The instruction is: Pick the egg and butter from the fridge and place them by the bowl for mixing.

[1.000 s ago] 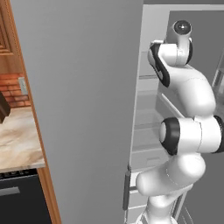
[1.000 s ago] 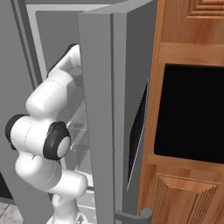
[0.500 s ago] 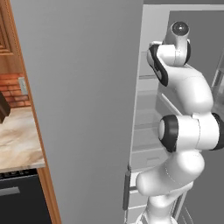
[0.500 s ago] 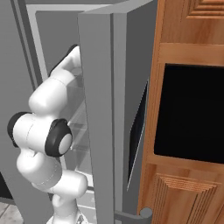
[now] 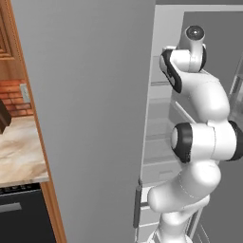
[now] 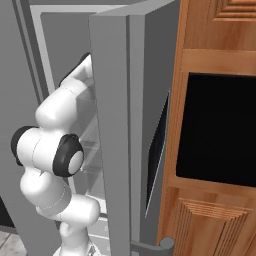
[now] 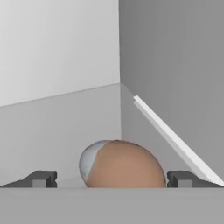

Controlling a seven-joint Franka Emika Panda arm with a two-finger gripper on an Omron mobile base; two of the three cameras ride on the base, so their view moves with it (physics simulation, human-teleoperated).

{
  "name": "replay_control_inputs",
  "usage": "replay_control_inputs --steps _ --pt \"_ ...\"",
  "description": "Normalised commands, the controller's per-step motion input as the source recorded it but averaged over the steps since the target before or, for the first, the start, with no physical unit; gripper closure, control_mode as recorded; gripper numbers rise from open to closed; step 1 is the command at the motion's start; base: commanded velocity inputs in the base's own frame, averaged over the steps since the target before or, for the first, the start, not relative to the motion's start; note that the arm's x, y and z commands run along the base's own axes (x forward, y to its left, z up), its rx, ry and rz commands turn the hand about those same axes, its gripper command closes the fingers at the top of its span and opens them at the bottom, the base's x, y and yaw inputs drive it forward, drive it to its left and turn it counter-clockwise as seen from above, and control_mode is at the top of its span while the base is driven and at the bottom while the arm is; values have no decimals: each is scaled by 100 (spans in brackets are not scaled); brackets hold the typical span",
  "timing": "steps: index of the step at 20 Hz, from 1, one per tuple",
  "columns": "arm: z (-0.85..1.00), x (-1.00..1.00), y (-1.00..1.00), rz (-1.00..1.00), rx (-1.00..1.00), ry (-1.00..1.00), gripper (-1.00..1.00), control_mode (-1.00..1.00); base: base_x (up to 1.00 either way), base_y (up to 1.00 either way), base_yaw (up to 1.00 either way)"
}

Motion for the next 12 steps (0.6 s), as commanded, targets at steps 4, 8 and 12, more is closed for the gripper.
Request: replay_control_inputs --steps 4,8,12 --pt "-5 14 -1 0 0 3 -100 -100 0 0 0" --pt "-1 6 -1 -3 0 12 -100 -100 0 0 0" --pt "-5 0 -2 -4 0 11 -100 -100 0 0 0"
